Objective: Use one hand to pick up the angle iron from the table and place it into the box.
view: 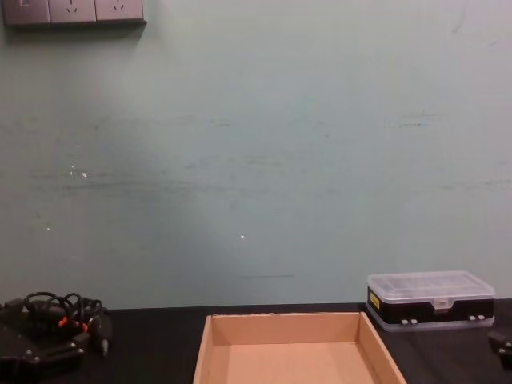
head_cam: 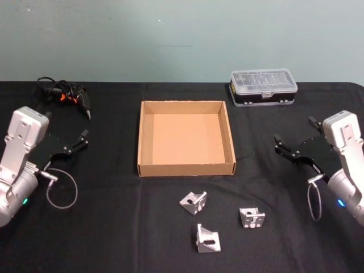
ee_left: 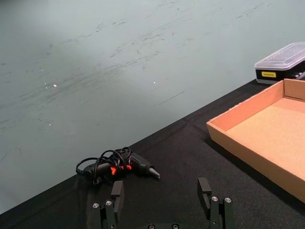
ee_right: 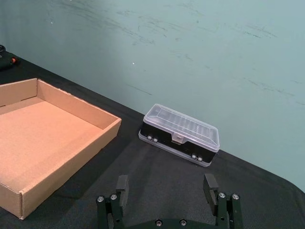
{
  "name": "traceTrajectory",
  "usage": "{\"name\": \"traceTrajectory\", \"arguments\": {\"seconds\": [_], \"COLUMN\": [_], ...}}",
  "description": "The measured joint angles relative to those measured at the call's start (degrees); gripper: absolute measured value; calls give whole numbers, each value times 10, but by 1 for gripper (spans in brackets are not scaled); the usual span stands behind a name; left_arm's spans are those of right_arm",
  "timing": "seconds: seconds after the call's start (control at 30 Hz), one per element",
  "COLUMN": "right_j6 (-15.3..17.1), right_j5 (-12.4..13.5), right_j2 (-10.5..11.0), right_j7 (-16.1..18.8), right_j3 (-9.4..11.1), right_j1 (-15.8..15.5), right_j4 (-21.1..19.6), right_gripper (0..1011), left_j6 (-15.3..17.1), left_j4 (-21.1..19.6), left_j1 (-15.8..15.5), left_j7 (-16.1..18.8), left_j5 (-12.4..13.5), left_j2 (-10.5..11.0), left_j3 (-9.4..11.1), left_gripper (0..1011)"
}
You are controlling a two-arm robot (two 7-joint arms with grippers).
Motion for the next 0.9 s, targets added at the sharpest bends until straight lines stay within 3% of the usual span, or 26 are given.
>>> {"name": "traceTrajectory", "arguments": {"seconds": [0.9], "right_j6": [0], "right_j5": [0], "right_j2": [0], "right_j7": [0], "right_j3": [0], "right_j1": [0], "right_j4": [0], "right_gripper": [1000], "left_j6": [0], "left_j4": [0], "left_j1": [0], "left_j7": [0], "left_j5": [0], "left_j2": [0], "left_j3": [0], "left_gripper": [1011]}}
